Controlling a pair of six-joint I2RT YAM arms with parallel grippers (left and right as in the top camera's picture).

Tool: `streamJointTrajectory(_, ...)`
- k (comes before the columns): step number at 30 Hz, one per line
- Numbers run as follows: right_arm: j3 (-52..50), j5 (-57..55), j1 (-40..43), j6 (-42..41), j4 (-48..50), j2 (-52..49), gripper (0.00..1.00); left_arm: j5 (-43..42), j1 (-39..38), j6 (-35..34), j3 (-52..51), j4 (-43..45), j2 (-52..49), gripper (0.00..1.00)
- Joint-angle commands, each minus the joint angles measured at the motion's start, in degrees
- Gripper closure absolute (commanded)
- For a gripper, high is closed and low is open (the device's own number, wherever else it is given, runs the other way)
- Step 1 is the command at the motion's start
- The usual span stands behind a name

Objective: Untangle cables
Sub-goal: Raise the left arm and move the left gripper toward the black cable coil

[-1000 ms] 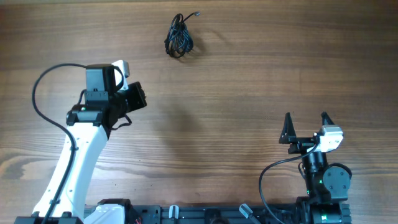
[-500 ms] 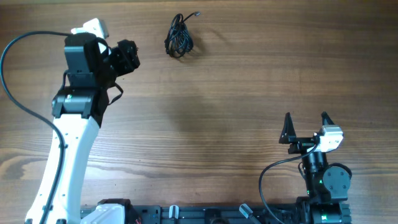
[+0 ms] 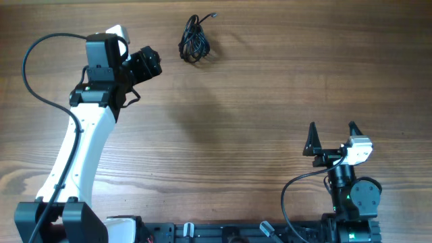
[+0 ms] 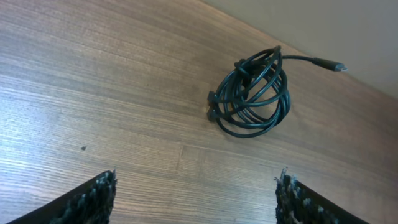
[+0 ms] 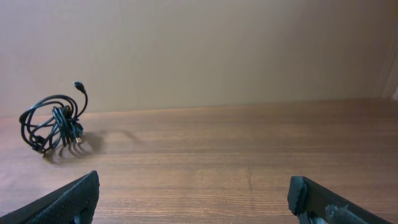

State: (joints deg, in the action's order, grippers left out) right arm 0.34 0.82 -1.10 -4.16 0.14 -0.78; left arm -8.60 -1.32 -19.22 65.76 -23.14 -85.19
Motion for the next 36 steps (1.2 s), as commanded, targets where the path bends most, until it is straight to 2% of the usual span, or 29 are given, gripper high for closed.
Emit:
streamJointTrajectory(1,0.0,0.1,-0.3,1.0,0.2,0.3,0.0,-1.0,0.1,0.3,0.3,-0.2,0.5,0.13)
streamJointTrajectory(8,0.0,0.1,-0.3,1.0,0.2,0.3,0.0,-0.9,0.1,0.3,0.3,3.7,0.5,0.13)
streamJointTrajectory(36,-0.1,0.1,-0.3,1.0,0.2,0.3,0.0,1.8,0.1,0.8,0.3,3.4,0.0,0.09)
